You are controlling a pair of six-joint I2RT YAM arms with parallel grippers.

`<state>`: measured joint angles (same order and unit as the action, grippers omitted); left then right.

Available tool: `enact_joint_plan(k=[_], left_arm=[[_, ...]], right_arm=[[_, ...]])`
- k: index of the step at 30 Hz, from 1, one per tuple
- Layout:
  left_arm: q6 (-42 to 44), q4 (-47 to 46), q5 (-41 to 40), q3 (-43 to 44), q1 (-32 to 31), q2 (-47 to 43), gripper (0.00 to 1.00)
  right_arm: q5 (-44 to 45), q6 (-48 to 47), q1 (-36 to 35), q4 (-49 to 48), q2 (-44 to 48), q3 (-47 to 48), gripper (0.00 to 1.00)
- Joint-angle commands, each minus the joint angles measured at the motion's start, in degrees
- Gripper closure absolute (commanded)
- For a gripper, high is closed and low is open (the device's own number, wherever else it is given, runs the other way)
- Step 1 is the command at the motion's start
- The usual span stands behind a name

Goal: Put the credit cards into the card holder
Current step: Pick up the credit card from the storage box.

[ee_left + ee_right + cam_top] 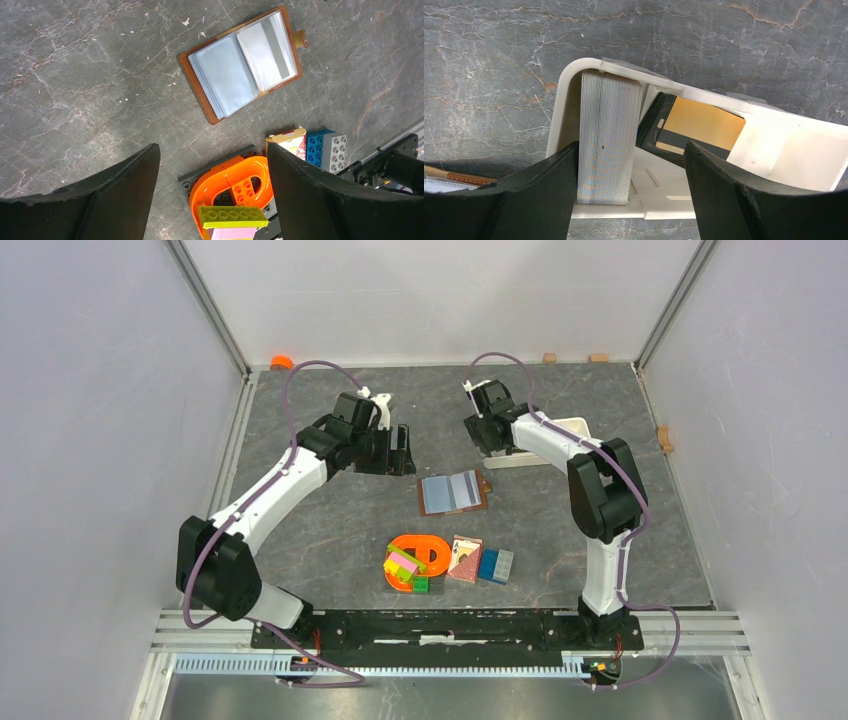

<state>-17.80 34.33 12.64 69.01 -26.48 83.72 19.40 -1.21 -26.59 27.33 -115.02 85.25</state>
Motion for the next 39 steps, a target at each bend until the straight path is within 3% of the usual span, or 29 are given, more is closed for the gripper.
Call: enact_joint_plan(k=[1,22,39], left_arm=[[2.2,-0.2,1.4,0.2,0.1,-2.2,0.15],[2.0,-0.2,2.3,0.2,0.1,-1.7,0.15],[1.9,-0.2,3.2,0.2,0.1,-1.1,0.14]], right_arm=[[-1.5,-0.9,-0.1,1.1,0.0,2.0,0.21],[-0.2,-1.4,-0.1,3.1,1.7,4.1,0.26],[0.3,-1.4,-0.2,3.9,2.1,4.8,0.48]])
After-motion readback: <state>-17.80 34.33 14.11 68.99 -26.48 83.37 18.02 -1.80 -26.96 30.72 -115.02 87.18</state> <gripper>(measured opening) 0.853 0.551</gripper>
